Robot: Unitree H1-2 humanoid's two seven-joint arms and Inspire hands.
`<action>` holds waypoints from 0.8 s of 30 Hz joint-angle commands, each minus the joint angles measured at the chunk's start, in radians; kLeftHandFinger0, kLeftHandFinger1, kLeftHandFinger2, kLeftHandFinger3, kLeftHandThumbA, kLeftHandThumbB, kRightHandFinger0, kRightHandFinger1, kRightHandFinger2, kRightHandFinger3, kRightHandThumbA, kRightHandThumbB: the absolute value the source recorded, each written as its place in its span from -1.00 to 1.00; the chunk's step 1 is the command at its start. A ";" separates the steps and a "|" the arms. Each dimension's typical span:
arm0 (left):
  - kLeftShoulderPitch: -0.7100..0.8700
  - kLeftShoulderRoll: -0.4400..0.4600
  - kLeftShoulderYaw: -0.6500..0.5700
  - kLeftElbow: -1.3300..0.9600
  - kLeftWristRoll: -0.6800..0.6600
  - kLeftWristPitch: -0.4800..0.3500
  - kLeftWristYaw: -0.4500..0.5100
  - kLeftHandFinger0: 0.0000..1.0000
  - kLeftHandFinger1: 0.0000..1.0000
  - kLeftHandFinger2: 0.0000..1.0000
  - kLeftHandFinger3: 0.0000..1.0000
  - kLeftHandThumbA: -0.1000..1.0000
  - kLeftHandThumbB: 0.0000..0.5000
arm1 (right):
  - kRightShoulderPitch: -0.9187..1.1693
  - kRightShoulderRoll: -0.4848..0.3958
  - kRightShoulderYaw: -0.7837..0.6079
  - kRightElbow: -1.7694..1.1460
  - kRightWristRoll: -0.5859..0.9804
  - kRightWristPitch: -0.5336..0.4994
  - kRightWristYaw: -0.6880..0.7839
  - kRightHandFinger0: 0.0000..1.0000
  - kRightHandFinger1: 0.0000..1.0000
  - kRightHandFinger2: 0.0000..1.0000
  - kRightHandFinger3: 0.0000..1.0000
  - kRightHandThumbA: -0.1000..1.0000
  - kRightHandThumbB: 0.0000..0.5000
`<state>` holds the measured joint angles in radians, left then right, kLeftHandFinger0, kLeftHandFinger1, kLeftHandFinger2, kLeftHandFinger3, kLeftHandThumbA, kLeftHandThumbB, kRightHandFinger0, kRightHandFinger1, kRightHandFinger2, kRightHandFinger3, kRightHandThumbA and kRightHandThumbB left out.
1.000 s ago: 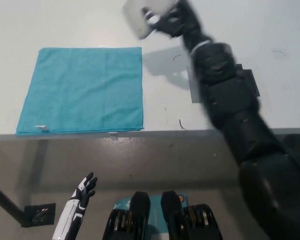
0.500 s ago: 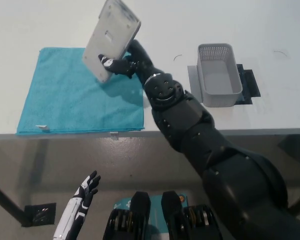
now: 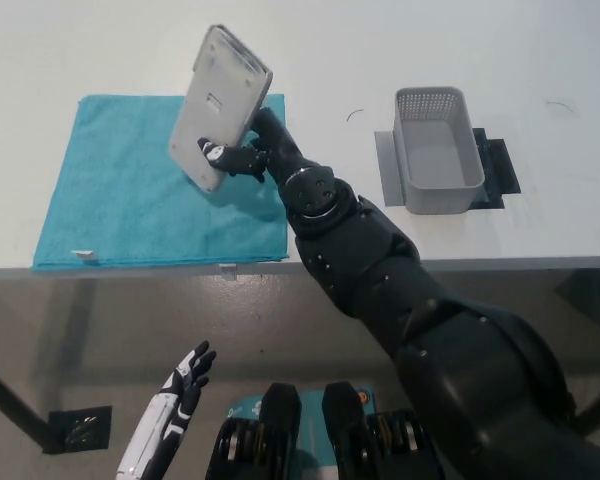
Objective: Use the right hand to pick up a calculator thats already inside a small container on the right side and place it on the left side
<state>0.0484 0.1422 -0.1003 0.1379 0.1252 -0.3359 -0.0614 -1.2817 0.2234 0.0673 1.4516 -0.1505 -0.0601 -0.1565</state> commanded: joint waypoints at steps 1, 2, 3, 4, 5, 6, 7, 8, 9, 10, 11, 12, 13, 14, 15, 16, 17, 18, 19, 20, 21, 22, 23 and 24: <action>-0.015 0.018 -0.004 -0.034 0.025 -0.013 -0.009 1.00 1.00 1.00 1.00 1.00 -0.99 | -0.075 -0.010 0.042 -0.006 -0.033 0.066 0.002 -0.11 0.40 0.94 1.00 -0.45 -0.06; -0.017 0.020 -0.005 -0.029 0.030 -0.018 -0.007 1.00 1.00 1.00 1.00 1.00 -0.97 | -0.088 -0.013 0.042 -0.005 -0.022 0.087 0.050 -0.08 0.48 1.00 1.00 -0.27 0.06; -0.018 0.022 -0.006 -0.031 0.029 -0.016 -0.010 1.00 1.00 1.00 1.00 1.00 -0.98 | -0.099 -0.017 0.056 -0.003 -0.026 0.110 0.093 0.24 0.81 1.00 1.00 -0.06 0.10; -0.019 0.021 -0.008 -0.034 0.030 -0.013 -0.011 1.00 1.00 1.00 1.00 1.00 -0.98 | -0.103 -0.020 0.061 -0.004 -0.025 0.114 0.111 0.43 0.94 1.00 1.00 0.02 0.14; -0.020 0.021 -0.008 -0.034 0.030 -0.011 -0.011 1.00 1.00 1.00 1.00 1.00 -0.98 | -0.104 -0.022 0.064 -0.005 -0.023 0.115 0.118 0.45 0.94 1.00 1.00 0.03 0.16; -0.021 0.022 -0.010 -0.039 0.030 -0.005 -0.013 1.00 1.00 1.00 1.00 1.00 -0.98 | -0.114 -0.025 0.074 -0.005 -0.026 0.125 0.146 0.99 1.00 1.00 1.00 0.17 0.31; -0.021 0.022 -0.011 -0.040 0.033 -0.005 -0.013 1.00 1.00 1.00 1.00 1.00 -1.00 | -0.117 -0.026 0.086 -0.005 -0.034 0.127 0.149 1.00 1.00 1.00 1.00 0.25 0.31; -0.022 0.022 -0.012 -0.041 0.035 -0.006 -0.014 1.00 1.00 1.00 1.00 1.00 -1.00 | -0.121 -0.027 0.102 -0.005 -0.045 0.128 0.152 1.00 1.00 1.00 1.00 0.28 0.26; -0.024 0.022 -0.012 -0.041 0.034 -0.006 -0.015 1.00 1.00 1.00 1.00 1.00 -1.00 | -0.123 -0.029 0.111 -0.005 -0.047 0.128 0.155 1.00 1.00 1.00 1.00 0.28 0.22; -0.025 0.022 -0.013 -0.041 0.032 -0.007 -0.016 1.00 1.00 1.00 1.00 1.00 -1.00 | -0.124 -0.029 0.113 -0.006 -0.043 0.128 0.156 1.00 1.00 1.00 1.00 0.28 0.21; -0.027 0.025 -0.013 -0.040 0.038 -0.007 -0.016 1.00 1.00 1.00 1.00 1.00 -1.00 | -0.125 -0.030 0.114 -0.006 -0.039 0.134 0.157 1.00 1.00 1.00 1.00 0.29 0.20; -0.027 0.026 -0.014 -0.043 0.042 -0.005 -0.016 1.00 1.00 1.00 1.00 1.00 -0.99 | -0.125 -0.031 0.112 -0.007 -0.036 0.136 0.158 1.00 1.00 1.00 1.00 0.30 0.20; -0.028 0.026 -0.013 -0.044 0.046 -0.004 -0.015 1.00 1.00 1.00 1.00 1.00 -0.92 | -0.122 -0.033 0.113 -0.007 -0.036 0.134 0.161 1.00 1.00 1.00 1.00 0.32 0.17; -0.029 0.027 -0.014 -0.045 0.045 -0.002 -0.017 1.00 1.00 1.00 1.00 1.00 -0.92 | -0.120 -0.035 0.114 -0.008 -0.036 0.134 0.161 1.00 1.00 1.00 1.00 0.32 0.13; -0.030 0.027 -0.013 -0.044 0.042 -0.001 -0.019 1.00 1.00 1.00 1.00 1.00 -0.91 | -0.119 -0.036 0.114 -0.008 -0.036 0.134 0.161 1.00 1.00 1.00 1.00 0.32 0.12; -0.031 0.027 -0.013 -0.043 0.042 -0.001 -0.019 1.00 1.00 1.00 1.00 1.00 -0.87 | -0.118 -0.038 0.113 -0.009 -0.034 0.133 0.160 1.00 1.00 1.00 1.00 0.31 0.13; -0.033 0.028 -0.013 -0.041 0.042 -0.001 -0.020 1.00 1.00 1.00 1.00 1.00 -0.86 | -0.116 -0.040 0.111 -0.010 -0.033 0.132 0.158 1.00 1.00 1.00 1.00 0.31 0.13; -0.034 0.027 -0.013 -0.042 0.042 0.003 -0.020 1.00 1.00 1.00 1.00 1.00 -0.84 | -0.116 -0.043 0.117 -0.010 -0.039 0.136 0.158 1.00 1.00 1.00 1.00 0.36 0.15; -0.036 0.029 -0.015 -0.042 0.046 0.002 -0.021 1.00 1.00 1.00 1.00 1.00 -0.87 | -0.115 -0.047 0.124 -0.010 -0.045 0.135 0.159 1.00 1.00 1.00 1.00 0.40 0.13; -0.036 0.031 -0.016 -0.042 0.051 -0.001 -0.021 1.00 1.00 1.00 1.00 1.00 -0.88 | -0.113 -0.050 0.129 -0.011 -0.049 0.130 0.160 1.00 1.00 1.00 1.00 0.42 0.13; -0.036 0.030 -0.017 -0.042 0.051 -0.001 -0.021 1.00 1.00 1.00 1.00 1.00 -0.88 | -0.113 -0.054 0.136 -0.012 -0.055 0.129 0.163 1.00 1.00 1.00 1.00 0.48 0.13; -0.036 0.029 -0.017 -0.043 0.053 -0.001 -0.020 1.00 1.00 1.00 1.00 1.00 -0.87 | -0.113 -0.059 0.143 -0.014 -0.059 0.121 0.166 1.00 1.00 1.00 1.00 0.51 0.15; -0.038 0.030 -0.017 -0.041 0.057 -0.002 -0.019 1.00 1.00 1.00 1.00 1.00 -0.87 | -0.117 -0.066 0.147 -0.020 -0.060 0.103 0.166 1.00 1.00 1.00 1.00 0.58 0.21; -0.038 0.029 -0.016 -0.043 0.057 0.003 -0.019 1.00 1.00 1.00 1.00 1.00 -0.87 | -0.119 -0.072 0.149 -0.025 -0.058 0.084 0.166 1.00 1.00 1.00 1.00 0.62 0.25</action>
<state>0.0232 0.1558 -0.1120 0.1299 0.1628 -0.3300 -0.0726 -1.3372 0.1825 0.1971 1.4571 -0.1853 0.0663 -0.0106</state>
